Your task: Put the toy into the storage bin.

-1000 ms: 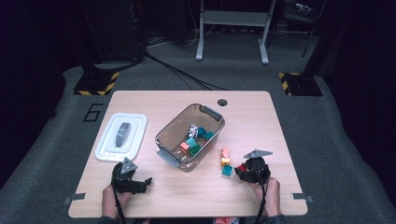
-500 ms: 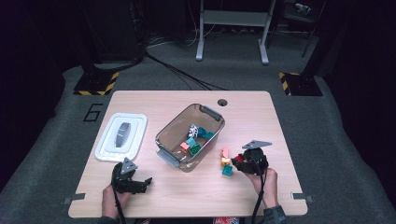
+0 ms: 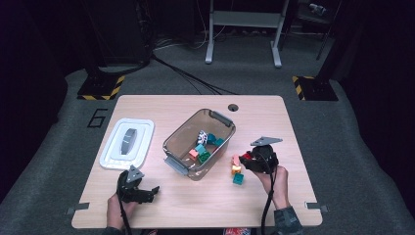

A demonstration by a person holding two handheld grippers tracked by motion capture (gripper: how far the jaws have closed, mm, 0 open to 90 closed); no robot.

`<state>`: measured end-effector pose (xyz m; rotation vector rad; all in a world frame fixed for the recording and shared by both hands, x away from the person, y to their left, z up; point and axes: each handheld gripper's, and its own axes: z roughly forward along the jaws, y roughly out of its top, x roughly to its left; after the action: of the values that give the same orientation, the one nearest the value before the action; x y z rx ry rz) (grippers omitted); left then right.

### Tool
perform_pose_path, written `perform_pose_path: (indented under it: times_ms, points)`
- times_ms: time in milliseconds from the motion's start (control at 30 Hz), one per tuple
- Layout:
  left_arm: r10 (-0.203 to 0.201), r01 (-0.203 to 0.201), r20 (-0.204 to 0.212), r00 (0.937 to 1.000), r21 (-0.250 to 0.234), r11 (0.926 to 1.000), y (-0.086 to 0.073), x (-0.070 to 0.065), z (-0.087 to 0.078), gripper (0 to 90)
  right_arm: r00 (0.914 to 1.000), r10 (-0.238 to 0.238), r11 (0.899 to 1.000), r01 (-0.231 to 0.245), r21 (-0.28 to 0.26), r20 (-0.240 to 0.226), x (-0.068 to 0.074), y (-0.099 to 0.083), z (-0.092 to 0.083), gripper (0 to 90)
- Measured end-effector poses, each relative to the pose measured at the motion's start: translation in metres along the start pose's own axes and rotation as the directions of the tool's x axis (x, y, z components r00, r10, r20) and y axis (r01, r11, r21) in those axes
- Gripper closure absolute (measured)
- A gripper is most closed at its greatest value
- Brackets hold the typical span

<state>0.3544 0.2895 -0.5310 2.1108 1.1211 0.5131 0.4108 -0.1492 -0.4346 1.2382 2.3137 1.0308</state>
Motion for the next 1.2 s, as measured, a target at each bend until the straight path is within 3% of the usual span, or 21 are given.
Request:
perform_pose_path:
  times_ms: [567, 1200]
  points:
    - [-0.004, 0.004, 0.002, 1.0000, -0.001, 1.0000, 0.000, 0.000, 0.000, 3.9, 0.9996, -0.027, 0.999, 0.028, -0.028, 0.008, 0.002, 0.032, -0.004, 58.6]
    - [-0.005, 0.005, 0.002, 1.0000, -0.001, 1.0000, 0.000, 0.000, 0.000, 3.8, 0.9942, -0.107, 0.992, 0.107, -0.063, 0.012, 0.014, 0.070, -0.010, 58.6]
